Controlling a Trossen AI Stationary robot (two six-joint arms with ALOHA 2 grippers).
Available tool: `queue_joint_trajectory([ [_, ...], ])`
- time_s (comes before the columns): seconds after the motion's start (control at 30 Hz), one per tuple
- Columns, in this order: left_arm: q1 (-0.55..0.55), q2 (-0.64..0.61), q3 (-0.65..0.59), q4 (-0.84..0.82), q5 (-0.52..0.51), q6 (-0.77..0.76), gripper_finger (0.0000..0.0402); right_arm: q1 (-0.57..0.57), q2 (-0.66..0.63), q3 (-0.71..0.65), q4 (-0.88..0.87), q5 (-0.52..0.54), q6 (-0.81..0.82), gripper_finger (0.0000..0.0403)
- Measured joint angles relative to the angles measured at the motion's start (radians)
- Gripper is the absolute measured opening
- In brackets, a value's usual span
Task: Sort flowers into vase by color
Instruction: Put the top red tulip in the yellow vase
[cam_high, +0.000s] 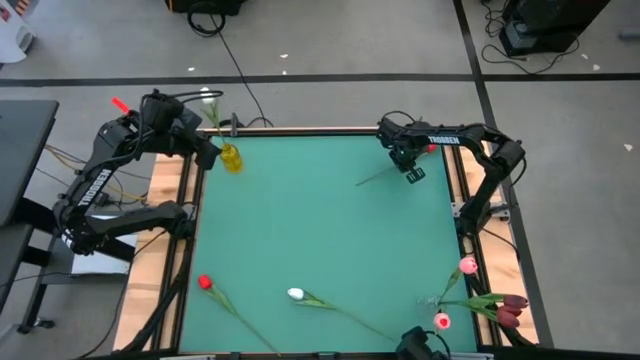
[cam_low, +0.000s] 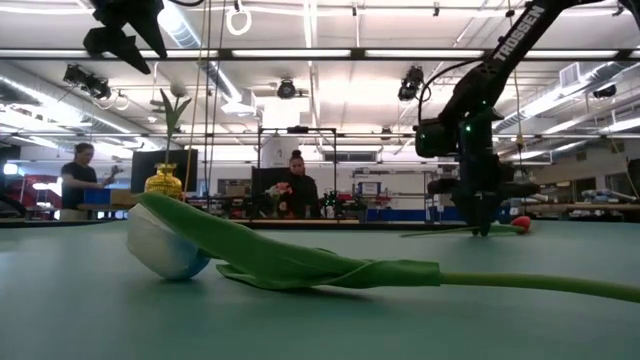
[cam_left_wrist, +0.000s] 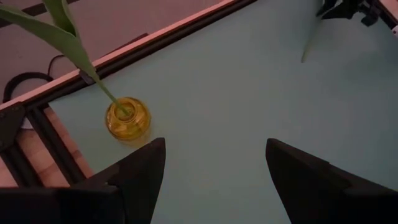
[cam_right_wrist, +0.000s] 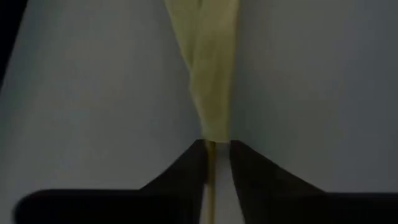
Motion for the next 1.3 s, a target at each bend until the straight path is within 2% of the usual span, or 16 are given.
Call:
queue_joint_trajectory([
  [0.17, 0.0, 0.0, 0.0, 0.016, 0.002, 0.0, 0.0283, 0.008, -0.001, -0.004, 0.013, 0.013, -0.047, 0.0015],
  [0.43, 0.0, -0.003, 0.0, 0.009, 0.028, 0.044, 0.0283, 0.122, -0.011, 0.067, 0.16, 0.009, -0.077, 0.0012],
  [0.57, 0.0, -0.015, 0.0, 0.006, 0.086, 0.072, 0.0283, 0.226, -0.031, 0.13, 0.276, 0.066, -0.122, 0.0007],
  [0.67, 0.0, -0.027, 0.001, 0.013, 0.105, 0.075, 0.0283, 0.306, -0.031, 0.173, 0.409, 0.127, -0.289, 0.0008],
  [0.77, -0.005, -0.048, 0.001, 0.012, 0.133, 0.093, 0.0283, 0.376, -0.031, 0.208, 0.583, 0.136, -0.568, 0.0008],
  [0.87, -0.026, -0.069, 0.001, 0.022, 0.17, 0.099, 0.0283, 0.437, -0.031, 0.23, 0.718, 0.08, -0.824, 0.0008],
  [1.03, -0.079, -0.09, 0.001, 0.073, 0.238, 0.075, 0.0283, 0.535, -0.031, 0.24, 1.002, -0.018, -1.116, 0.0008],
  [1.17, -0.138, -0.095, 0.001, 0.142, 0.281, 0.013, 0.0283, 0.591, -0.031, 0.24, 1.2, -0.078, -1.284, 0.0008],
  [1.3, -0.216, -0.093, 0.001, 0.302, 0.282, -0.085, 0.0283, 0.613, -0.032, 0.241, 1.32, -0.145, -1.321, 0.0008],
])
